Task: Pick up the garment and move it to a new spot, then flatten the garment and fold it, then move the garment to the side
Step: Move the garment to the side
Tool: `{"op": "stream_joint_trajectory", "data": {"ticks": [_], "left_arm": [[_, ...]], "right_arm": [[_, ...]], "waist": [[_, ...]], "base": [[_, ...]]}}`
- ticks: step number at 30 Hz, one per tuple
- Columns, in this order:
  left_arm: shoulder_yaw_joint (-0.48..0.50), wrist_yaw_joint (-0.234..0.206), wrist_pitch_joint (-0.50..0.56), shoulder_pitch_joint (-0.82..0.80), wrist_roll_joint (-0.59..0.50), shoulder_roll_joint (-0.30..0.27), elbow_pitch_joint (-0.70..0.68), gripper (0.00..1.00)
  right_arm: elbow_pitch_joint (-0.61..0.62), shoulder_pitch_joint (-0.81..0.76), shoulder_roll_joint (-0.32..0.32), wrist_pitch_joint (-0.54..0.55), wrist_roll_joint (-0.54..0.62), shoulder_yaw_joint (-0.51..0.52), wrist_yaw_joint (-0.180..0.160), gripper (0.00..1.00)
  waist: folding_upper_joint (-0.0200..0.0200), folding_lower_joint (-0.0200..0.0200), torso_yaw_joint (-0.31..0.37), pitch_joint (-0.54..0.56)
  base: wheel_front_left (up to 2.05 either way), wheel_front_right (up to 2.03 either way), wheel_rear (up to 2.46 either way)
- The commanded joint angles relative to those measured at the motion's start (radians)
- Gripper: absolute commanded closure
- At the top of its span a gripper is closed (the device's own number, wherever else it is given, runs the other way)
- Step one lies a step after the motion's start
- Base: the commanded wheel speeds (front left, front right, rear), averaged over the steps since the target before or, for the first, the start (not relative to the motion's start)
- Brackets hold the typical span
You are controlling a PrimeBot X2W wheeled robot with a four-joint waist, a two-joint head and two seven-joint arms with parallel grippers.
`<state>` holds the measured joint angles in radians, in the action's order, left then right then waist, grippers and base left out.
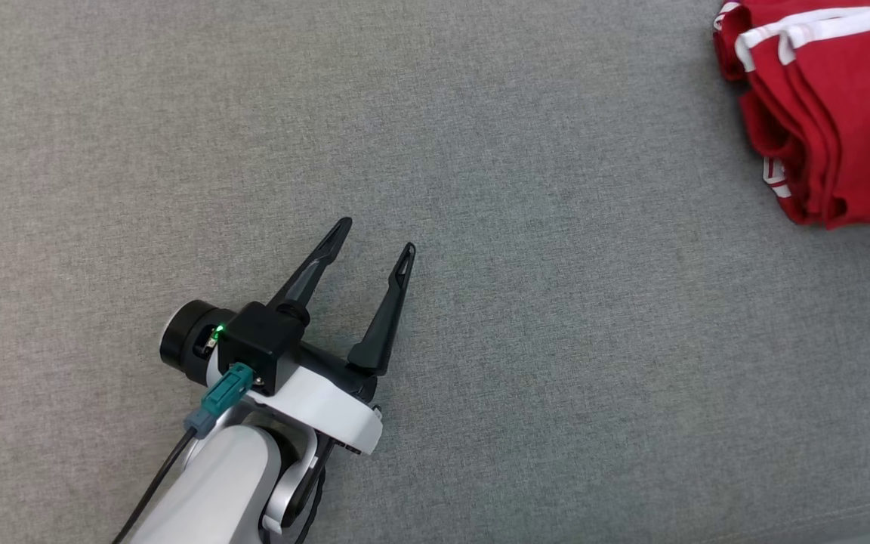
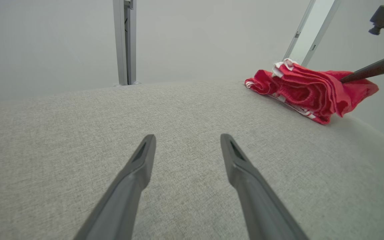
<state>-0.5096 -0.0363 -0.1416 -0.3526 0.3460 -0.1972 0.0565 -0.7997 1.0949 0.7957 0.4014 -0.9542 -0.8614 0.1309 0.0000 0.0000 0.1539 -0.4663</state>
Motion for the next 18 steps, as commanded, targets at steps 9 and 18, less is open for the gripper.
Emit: {"op": "stream_joint_trajectory", "data": {"ticks": [9, 18], "left_arm": [[0.005, -0.007, -0.029, 0.019, 0.028, 0.005, 0.035, 0.0], [0.06, -0.04, -0.072, 0.082, 0.07, -0.008, 0.054, 0.0]], "right_arm": [[-0.118, 0.0, -0.042, -0.072, 0.087, 0.016, 0.0, 0.0], [-0.045, -0.05, -0.039, -0.239, 0.11, 0.094, 0.0, 0.0]], "waist": [[0.0, 0.0, -0.014, 0.087], [0.0, 0.0, -0.048, 0.262]], "base": [[0.0, 0.0, 0.0], [0.0, 0.0, 0.0]]}}
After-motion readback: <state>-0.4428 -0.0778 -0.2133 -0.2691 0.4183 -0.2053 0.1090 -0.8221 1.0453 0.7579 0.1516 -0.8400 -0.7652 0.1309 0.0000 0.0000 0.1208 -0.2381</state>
